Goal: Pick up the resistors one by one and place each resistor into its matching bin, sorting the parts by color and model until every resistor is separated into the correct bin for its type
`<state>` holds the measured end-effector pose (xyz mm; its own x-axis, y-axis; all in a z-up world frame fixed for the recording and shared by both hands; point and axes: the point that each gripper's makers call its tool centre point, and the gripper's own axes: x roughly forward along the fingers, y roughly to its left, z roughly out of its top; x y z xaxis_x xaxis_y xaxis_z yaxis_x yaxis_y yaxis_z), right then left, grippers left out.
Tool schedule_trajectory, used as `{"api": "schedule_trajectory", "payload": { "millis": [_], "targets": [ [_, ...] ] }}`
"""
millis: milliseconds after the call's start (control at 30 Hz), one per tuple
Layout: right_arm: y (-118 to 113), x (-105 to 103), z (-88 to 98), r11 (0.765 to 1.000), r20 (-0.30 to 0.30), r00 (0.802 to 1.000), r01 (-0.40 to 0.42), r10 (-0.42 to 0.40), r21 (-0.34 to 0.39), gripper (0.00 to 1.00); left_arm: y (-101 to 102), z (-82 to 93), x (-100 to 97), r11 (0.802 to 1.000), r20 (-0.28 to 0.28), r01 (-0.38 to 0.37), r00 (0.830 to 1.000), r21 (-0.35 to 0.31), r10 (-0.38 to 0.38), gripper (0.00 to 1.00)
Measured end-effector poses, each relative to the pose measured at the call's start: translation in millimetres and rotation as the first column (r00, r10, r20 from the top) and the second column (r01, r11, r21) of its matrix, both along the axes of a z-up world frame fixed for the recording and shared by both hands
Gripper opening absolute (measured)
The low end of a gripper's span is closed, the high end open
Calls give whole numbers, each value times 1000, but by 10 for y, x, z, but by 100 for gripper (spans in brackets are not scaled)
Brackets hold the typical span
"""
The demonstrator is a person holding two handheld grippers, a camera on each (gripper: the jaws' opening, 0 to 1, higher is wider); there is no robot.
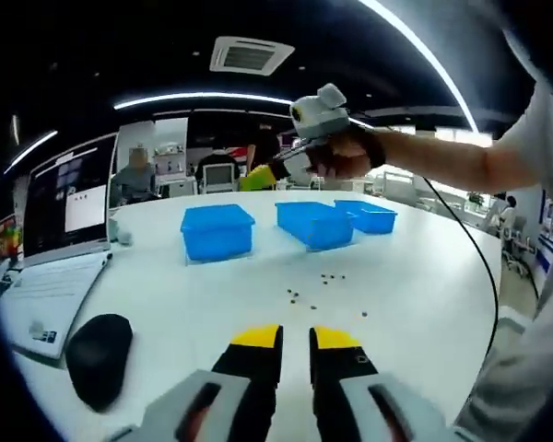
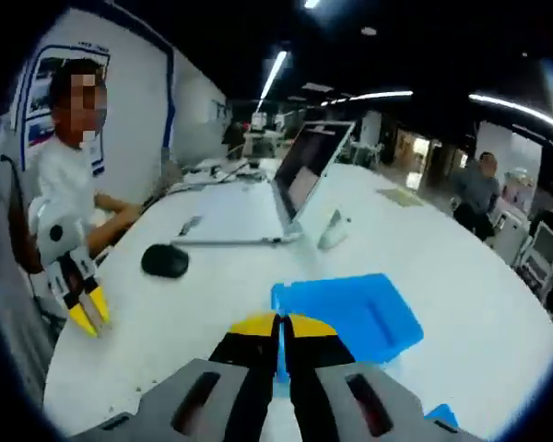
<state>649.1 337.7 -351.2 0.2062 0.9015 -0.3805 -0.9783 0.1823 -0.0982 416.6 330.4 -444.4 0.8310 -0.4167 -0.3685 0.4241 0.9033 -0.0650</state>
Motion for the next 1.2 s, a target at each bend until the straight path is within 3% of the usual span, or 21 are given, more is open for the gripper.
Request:
{"api": "schedule_trajectory", "payload": {
  "millis": [67,133,167,233,333,400,500,833,1000,1067,1100,1200],
  "targets": [
    [51,180,93,995,-33,998,60,-58,77,6,15,18,-7,1000,-1,-8,1000,-7,8,15],
    [99,258,95,986,-120,989,105,-90,127,6,9,39,-5,1000,0,-7,1000,-9,7,15],
    [158,254,71,980,-222,972,117,-79,162,8,-1,49,-3,1000,3,-3,1000,-6,3,15],
    [206,302,-1,974,-299,951,138,-80,178,17,-28,65,2,1000,5,8,1000,0,-8,15],
    [174,566,-158,973,-239,958,191,-156,130,26,-88,122,-16,1000,18,24,1000,3,-24,15],
    [155,568,-158,971,-231,959,196,-161,135,32,-127,177,-51,999,23,37,999,-10,-36,15],
    [100,564,-197,965,-240,954,217,-179,144,31,-153,224,-94,999,27,31,999,-30,-30,15],
    [-153,410,-137,961,-241,956,215,-170,176,29,-321,124,-112,997,0,64,998,30,-64,15],
    [-321,118,-157,969,-234,962,182,-140,169,29,-409,140,-28,998,-1,61,998,23,-60,15],
    [-411,-11,-176,981,-194,975,137,-109,137,29,-448,170,-7,998,9,67,998,20,-67,15],
    [-441,-185,-172,986,-178,980,112,-89,122,29,-461,171,10,997,9,69,998,20,-69,15],
    [-509,-349,-138,995,-116,992,52,-42,84,29,-483,153,60,997,4,74,997,30,-75,15]
  ]
}}
